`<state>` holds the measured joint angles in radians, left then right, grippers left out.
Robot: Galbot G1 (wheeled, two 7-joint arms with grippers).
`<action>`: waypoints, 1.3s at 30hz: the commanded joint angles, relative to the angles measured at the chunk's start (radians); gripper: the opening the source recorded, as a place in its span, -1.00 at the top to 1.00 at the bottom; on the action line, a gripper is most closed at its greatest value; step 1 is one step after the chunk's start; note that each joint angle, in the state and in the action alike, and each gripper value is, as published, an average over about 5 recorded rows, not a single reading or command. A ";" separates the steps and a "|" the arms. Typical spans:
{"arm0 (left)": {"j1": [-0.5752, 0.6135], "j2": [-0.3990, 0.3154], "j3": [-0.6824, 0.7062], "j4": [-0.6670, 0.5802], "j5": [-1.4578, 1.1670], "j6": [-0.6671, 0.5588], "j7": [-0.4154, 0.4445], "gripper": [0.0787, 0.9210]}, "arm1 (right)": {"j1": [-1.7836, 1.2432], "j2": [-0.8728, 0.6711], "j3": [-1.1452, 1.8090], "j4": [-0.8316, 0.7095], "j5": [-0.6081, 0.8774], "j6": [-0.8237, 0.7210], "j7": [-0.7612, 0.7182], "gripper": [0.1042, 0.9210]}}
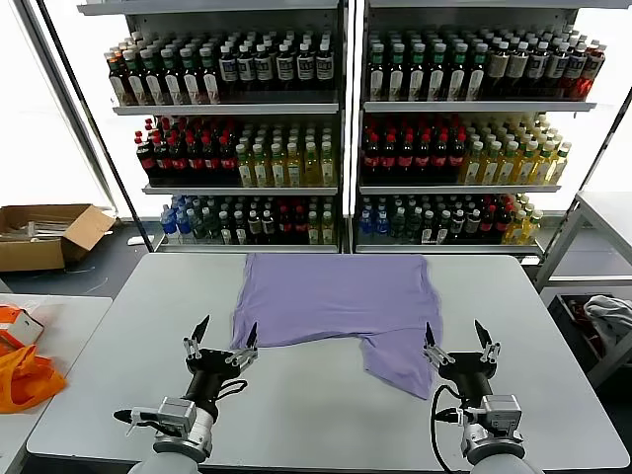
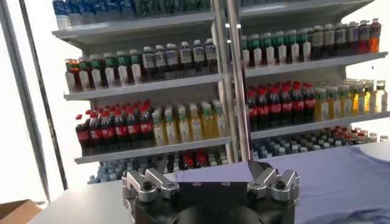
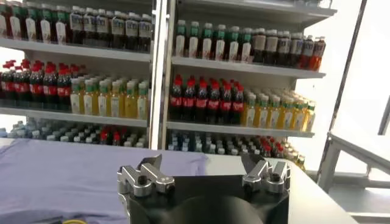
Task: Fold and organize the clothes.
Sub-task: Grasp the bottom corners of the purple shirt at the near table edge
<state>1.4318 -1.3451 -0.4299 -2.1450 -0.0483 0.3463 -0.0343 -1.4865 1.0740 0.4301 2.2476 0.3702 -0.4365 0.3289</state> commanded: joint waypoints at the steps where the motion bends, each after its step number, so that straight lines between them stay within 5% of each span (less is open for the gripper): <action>1: -0.073 0.150 0.004 0.089 -0.126 0.078 0.031 -0.77 | 0.008 -0.103 0.014 -0.006 0.085 -0.048 -0.080 -0.76; 39: -0.238 0.158 0.062 0.312 -0.241 0.195 -0.018 -0.77 | 0.030 0.108 -0.093 -0.127 0.122 -0.142 0.108 -0.76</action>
<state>1.2221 -1.1893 -0.3752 -1.8700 -0.2636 0.5282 -0.0493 -1.4579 1.1671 0.3441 2.1396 0.4899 -0.5731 0.4289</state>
